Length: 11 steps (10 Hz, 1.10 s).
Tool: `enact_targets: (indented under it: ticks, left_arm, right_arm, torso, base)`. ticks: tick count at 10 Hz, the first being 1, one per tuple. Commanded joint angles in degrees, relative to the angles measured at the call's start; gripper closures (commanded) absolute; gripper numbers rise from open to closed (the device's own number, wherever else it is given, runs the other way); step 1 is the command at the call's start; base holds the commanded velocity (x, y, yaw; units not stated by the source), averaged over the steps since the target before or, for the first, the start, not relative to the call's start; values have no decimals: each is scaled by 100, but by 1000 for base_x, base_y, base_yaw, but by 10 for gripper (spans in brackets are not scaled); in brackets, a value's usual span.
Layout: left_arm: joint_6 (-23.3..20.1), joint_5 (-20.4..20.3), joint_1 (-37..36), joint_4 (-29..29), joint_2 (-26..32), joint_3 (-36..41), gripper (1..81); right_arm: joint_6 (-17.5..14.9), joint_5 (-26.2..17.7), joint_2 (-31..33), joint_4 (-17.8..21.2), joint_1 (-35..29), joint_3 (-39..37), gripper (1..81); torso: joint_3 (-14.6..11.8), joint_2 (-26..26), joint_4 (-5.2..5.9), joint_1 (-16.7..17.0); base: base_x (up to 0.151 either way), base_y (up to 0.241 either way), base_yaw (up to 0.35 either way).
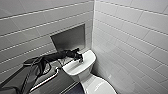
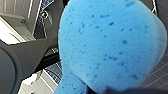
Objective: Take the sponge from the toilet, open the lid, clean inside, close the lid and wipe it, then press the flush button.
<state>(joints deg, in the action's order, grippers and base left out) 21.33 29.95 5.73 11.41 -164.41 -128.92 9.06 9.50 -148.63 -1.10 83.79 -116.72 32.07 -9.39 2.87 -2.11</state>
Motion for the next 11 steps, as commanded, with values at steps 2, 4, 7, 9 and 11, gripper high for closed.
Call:
enact_targets:
  ticks: [2, 4, 7, 9, 11]
  left_arm:
    - [-15, 160, -1043, -315, -373, -573, 811]
    - [-15, 160, -1016, -368, -400, -740, 811]
    - [-15, 142, -903, -403, -382, -977, 811]
    - [-15, 117, -858, -403, -382, -1004, 811]
    - [-15, 108, -841, -394, -391, -1004, 811]
  right_arm:
    - [8, -378, 94, 57, 3, 125, 811]
    - [8, -379, 77, 57, 12, 107, 811]
    - [0, -387, 50, 57, 2, 107, 811]
    - [8, -387, 50, 57, -6, 98, 811]
    - [0, -387, 32, 48, -6, 99, 811]
  torso:
    - [0, 0, 0, 0]
    - [0, 0, 0, 0]
    - [203, 0, 0, 0]
    - [260, 0, 0, 0]
    - [229, 5, 0, -4]
  base:
    - [0, 0, 0]
    - [0, 0, 0]
    - [0, 0, 0]
    - [0, 0, 0]
    - [0, 0, 0]
